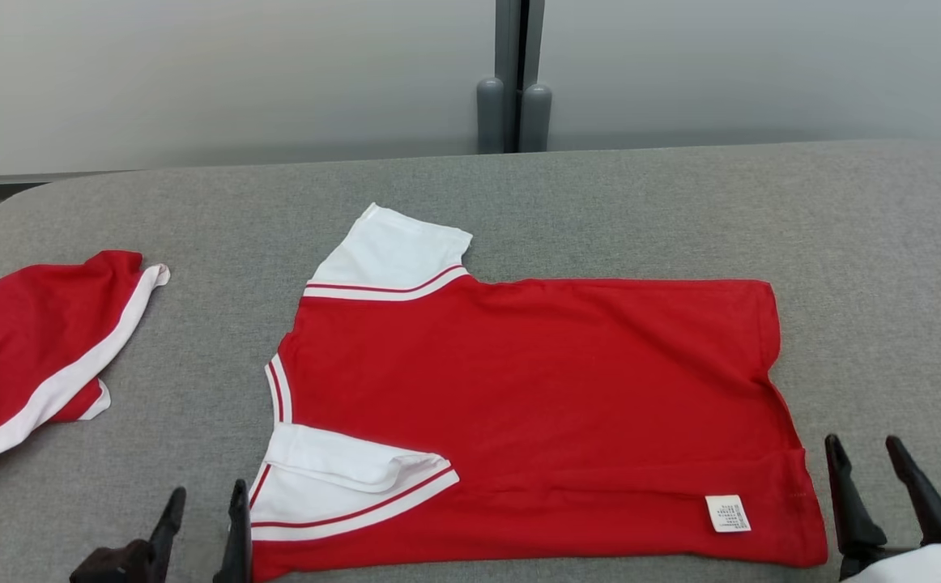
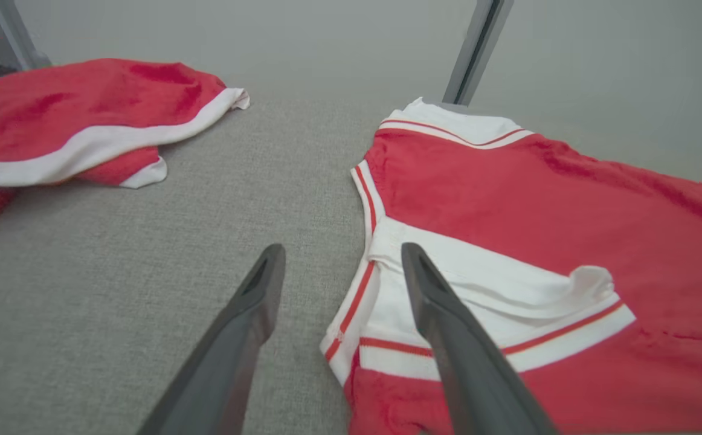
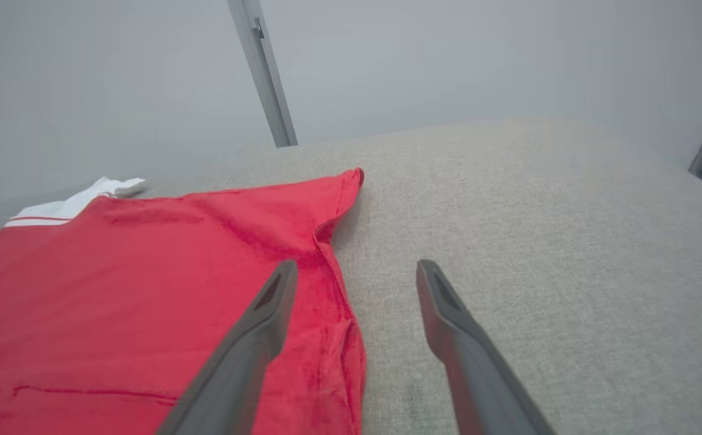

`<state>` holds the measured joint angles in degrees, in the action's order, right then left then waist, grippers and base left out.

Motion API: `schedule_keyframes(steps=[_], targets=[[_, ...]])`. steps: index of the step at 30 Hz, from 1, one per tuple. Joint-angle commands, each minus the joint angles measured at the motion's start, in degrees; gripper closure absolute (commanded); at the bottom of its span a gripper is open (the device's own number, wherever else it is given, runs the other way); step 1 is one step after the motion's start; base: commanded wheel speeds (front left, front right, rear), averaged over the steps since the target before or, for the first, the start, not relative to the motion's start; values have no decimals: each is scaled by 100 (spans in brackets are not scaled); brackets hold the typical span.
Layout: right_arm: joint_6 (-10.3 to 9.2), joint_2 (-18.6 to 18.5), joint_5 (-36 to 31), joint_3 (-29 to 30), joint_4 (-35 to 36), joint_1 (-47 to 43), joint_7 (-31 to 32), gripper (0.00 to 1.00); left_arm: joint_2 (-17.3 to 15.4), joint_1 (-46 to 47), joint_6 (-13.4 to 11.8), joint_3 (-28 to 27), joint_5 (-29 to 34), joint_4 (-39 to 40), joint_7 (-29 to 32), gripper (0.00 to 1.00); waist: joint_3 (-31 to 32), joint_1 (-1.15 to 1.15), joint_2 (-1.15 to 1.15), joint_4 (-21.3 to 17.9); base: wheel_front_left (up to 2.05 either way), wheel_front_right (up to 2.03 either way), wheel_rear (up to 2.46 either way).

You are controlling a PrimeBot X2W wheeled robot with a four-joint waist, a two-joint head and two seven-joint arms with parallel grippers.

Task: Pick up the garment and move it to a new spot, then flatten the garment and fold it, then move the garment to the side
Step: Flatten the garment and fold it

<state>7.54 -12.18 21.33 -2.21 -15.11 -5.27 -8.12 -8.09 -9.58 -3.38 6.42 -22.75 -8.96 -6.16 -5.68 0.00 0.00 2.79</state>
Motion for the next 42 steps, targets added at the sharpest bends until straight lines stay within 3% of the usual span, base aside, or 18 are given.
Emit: schedule_keyframes(steps=[1,9,18,21,28,32,42], targets=[[-10,6,-116,103,324,117,-52,0,-64,134,-92,-55,145,189,-222,0,56,0,0,-68,0,0,0],[-10,142,-436,134,1427,260,471,0,-210,387,-282,-78,477,823,-517,0,190,0,0,-208,0,0,0],[-10,310,-472,136,1777,90,743,0,-224,361,-341,-18,468,939,-399,0,169,0,0,-212,0,0,0],[-8,359,-494,197,1900,138,775,0,-238,649,-237,87,473,916,-328,0,8,0,0,-174,0,0,0],[-6,456,-537,136,2074,542,838,0,-72,2461,341,554,312,52,139,0,-763,0,0,-320,0,0,0],[-6,457,-538,-44,2091,860,829,0,-26,3692,629,654,194,-829,492,0,-1285,0,0,-551,0,0,0],[-6,510,-444,-367,1871,1478,608,0,-345,5978,965,881,280,-3263,1114,0,-2228,0,0,-1154,0,0,0]])
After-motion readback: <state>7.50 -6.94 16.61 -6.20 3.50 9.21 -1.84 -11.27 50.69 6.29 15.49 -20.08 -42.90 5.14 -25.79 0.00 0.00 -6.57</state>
